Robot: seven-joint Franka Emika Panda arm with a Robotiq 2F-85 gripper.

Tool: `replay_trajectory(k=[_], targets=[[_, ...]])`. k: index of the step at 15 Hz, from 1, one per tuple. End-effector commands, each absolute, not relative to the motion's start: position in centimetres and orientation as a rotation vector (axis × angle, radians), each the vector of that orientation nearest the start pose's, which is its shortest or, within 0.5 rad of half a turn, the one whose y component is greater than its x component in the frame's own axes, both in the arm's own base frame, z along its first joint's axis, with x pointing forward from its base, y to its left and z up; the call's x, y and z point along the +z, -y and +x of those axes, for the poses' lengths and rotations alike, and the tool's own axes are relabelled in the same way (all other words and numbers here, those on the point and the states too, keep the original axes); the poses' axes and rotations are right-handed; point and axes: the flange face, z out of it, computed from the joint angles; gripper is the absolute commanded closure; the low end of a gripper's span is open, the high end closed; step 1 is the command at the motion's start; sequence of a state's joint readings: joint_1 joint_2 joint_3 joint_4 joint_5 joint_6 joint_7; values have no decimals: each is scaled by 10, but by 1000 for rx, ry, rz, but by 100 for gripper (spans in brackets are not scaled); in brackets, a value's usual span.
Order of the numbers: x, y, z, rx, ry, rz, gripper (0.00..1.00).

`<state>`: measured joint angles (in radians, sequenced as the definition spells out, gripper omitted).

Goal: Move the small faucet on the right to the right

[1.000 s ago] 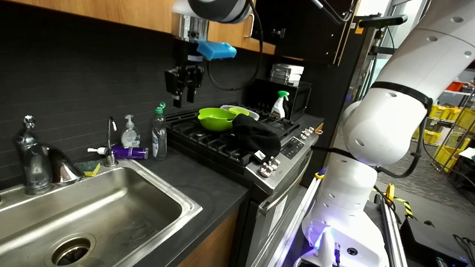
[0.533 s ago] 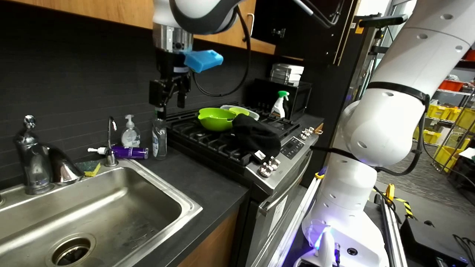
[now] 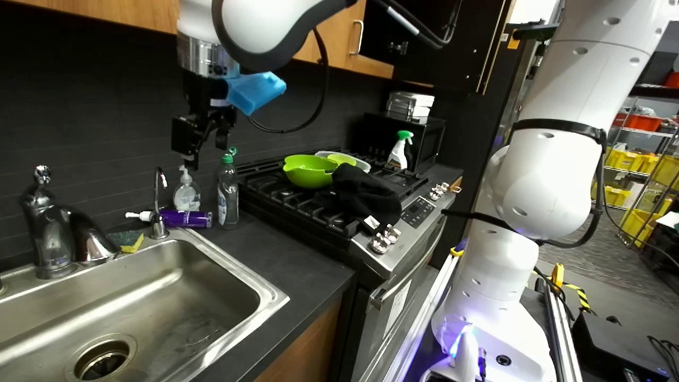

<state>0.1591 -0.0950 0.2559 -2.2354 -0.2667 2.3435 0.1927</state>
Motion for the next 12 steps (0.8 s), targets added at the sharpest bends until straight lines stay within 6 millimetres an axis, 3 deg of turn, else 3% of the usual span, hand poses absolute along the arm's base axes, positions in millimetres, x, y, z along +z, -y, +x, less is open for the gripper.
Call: replay_trajectory(k=[1, 8, 12], targets=[[416, -208, 495, -538, 533, -3251, 0], [395, -202, 502, -604, 342, -3322, 0], [395, -206, 501, -694, 294, -3321, 0]])
